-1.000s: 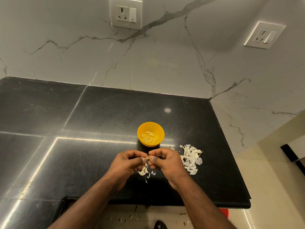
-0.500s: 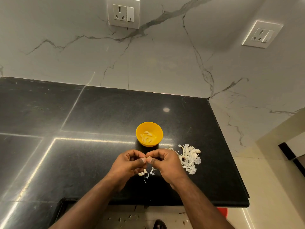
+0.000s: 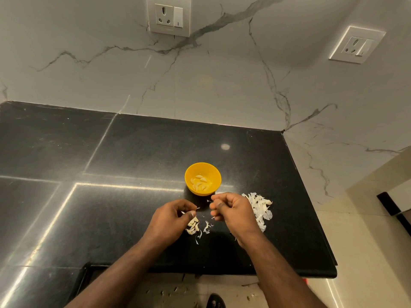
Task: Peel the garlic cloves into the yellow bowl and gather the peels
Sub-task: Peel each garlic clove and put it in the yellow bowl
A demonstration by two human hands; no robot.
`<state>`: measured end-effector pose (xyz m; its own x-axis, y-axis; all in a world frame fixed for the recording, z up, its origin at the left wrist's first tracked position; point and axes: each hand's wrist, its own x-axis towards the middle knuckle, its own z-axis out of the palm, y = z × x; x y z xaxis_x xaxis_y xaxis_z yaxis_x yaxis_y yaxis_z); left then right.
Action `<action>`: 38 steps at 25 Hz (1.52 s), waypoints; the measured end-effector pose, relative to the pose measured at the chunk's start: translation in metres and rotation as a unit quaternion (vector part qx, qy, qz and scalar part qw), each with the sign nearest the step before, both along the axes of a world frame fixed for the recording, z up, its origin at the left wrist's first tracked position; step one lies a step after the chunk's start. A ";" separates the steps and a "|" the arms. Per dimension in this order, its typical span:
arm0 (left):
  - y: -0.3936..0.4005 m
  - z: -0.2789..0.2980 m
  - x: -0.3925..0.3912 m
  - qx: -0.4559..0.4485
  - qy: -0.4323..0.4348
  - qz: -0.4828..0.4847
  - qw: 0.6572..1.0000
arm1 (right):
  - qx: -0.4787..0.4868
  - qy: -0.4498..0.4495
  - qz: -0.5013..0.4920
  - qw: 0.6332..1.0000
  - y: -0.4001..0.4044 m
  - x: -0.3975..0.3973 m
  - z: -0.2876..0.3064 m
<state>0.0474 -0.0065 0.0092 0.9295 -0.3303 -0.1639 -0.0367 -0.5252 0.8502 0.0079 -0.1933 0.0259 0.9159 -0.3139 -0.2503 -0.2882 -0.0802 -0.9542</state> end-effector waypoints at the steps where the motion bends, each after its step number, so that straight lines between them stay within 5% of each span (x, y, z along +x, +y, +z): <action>1: 0.001 -0.001 0.000 0.005 0.000 0.004 1.000 | -0.003 -0.004 0.006 1.000 0.000 0.000 0.000; 22: 0.028 -0.027 0.005 0.023 -0.023 0.068 0.997 | -0.166 -0.009 -0.044 0.985 0.003 0.042 0.010; 31: 0.024 -0.034 0.001 0.044 -0.054 0.062 0.996 | 0.063 0.168 -0.009 0.984 0.016 -0.005 -0.014; 35: 0.026 -0.034 -0.001 0.034 -0.050 0.073 0.996 | -0.197 0.047 -0.095 0.975 -0.004 -0.014 -0.026; 38: 0.026 -0.034 -0.003 0.025 -0.045 0.075 0.996 | -0.169 0.005 -0.103 0.980 -0.006 -0.016 -0.022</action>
